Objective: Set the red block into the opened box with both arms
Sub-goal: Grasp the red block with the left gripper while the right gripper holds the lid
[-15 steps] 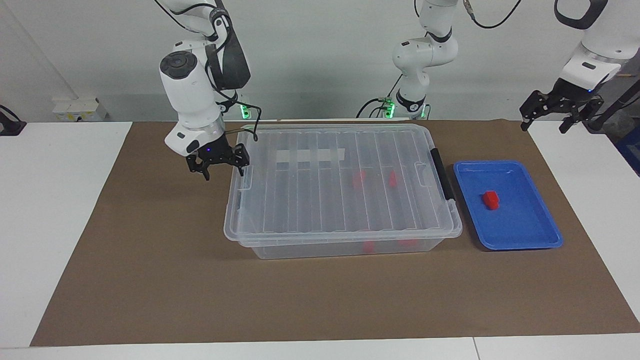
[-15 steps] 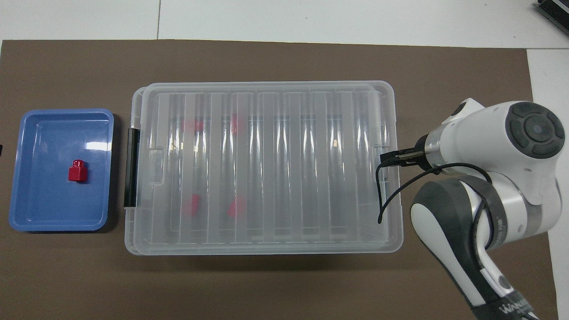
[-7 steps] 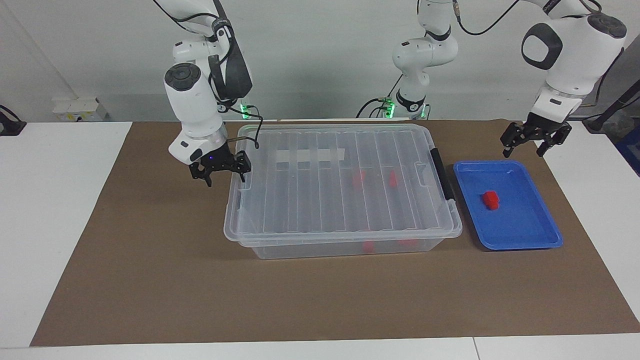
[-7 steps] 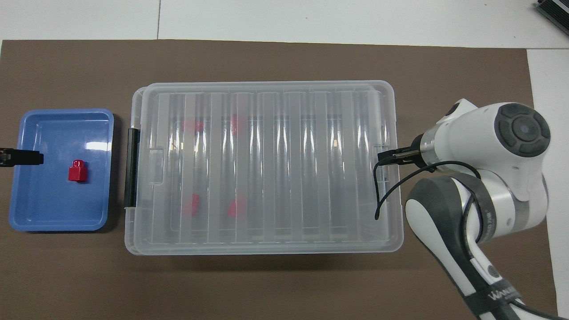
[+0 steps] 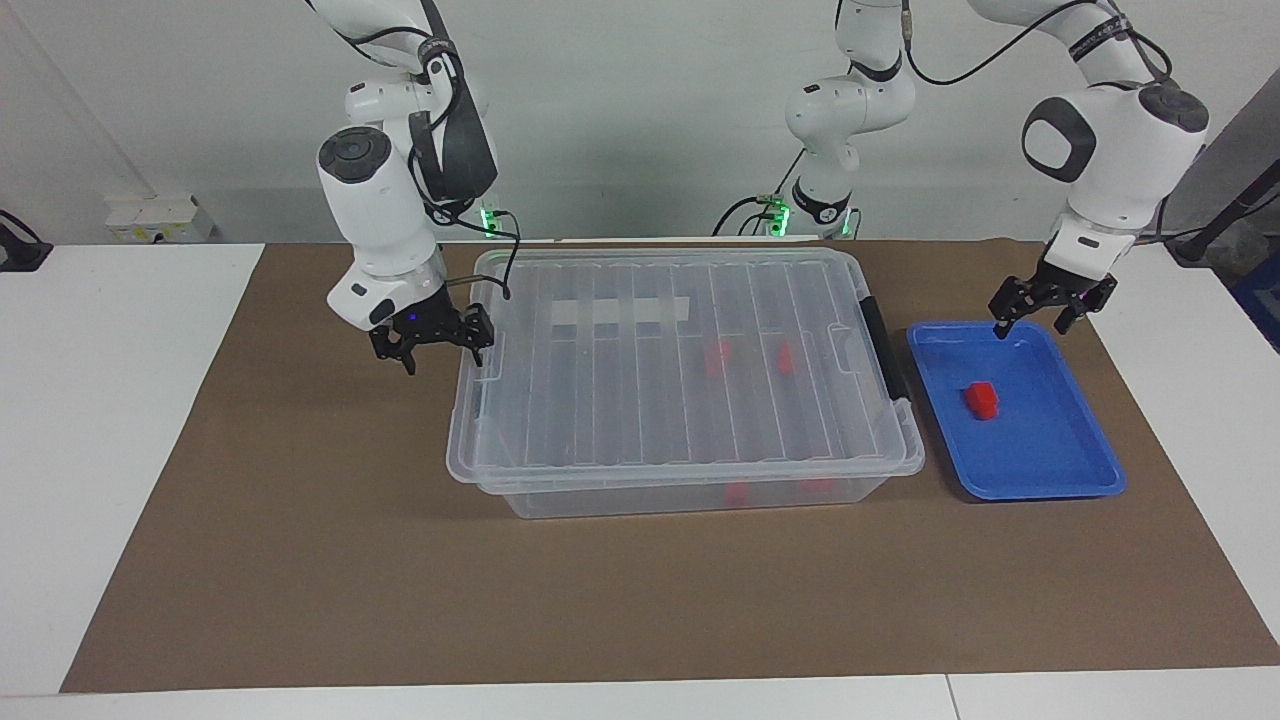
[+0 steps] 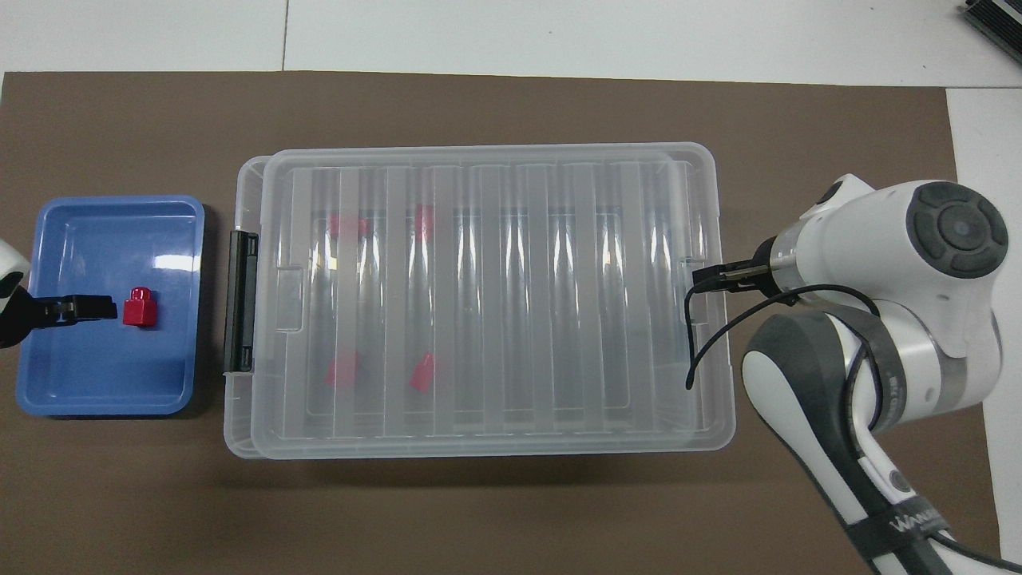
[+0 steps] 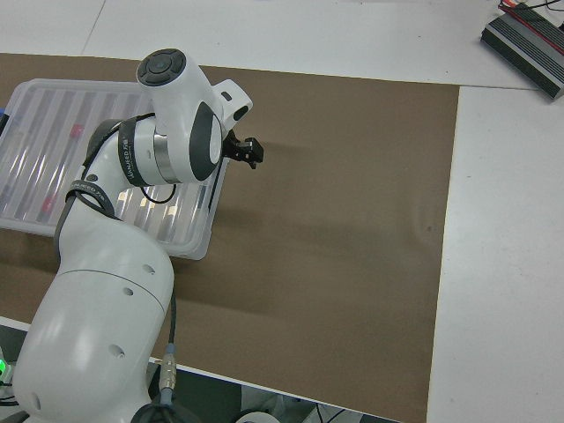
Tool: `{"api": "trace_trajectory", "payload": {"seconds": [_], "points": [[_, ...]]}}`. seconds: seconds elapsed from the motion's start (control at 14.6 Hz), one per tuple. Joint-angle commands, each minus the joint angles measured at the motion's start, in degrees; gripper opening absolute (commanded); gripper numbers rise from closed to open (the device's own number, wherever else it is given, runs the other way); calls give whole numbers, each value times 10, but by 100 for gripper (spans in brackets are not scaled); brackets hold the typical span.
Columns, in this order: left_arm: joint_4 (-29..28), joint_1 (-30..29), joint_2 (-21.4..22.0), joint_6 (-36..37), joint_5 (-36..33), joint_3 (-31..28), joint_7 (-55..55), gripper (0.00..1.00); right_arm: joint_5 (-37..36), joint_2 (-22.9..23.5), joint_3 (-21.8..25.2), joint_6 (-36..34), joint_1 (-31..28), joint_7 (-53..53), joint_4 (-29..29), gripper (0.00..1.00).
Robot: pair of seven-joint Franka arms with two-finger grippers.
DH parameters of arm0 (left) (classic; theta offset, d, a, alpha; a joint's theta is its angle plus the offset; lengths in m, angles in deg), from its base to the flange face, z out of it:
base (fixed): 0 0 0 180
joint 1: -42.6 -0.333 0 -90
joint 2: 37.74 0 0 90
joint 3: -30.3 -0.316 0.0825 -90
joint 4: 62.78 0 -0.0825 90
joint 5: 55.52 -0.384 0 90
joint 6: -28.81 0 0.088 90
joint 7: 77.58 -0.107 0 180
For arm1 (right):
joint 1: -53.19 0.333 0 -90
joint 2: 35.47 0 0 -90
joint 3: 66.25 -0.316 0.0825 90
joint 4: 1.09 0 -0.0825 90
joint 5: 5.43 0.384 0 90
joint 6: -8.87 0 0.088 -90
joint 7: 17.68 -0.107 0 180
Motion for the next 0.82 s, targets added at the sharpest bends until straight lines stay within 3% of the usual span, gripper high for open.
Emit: {"api": "trace_trajectory", "payload": {"seconds": [0.0,0.48,0.75], "points": [[-11,-4,-13,-31,1,5,57,100,-27,2,-1,4,-23,15,5,100],[-21,3,-69,-116,1,5,56,100,-36,2,0,-11,-48,16,0,100],[-24,3,-86,-125,1,5,-39,100,-36,2,0,-19,-62,16,-2,100]]}}
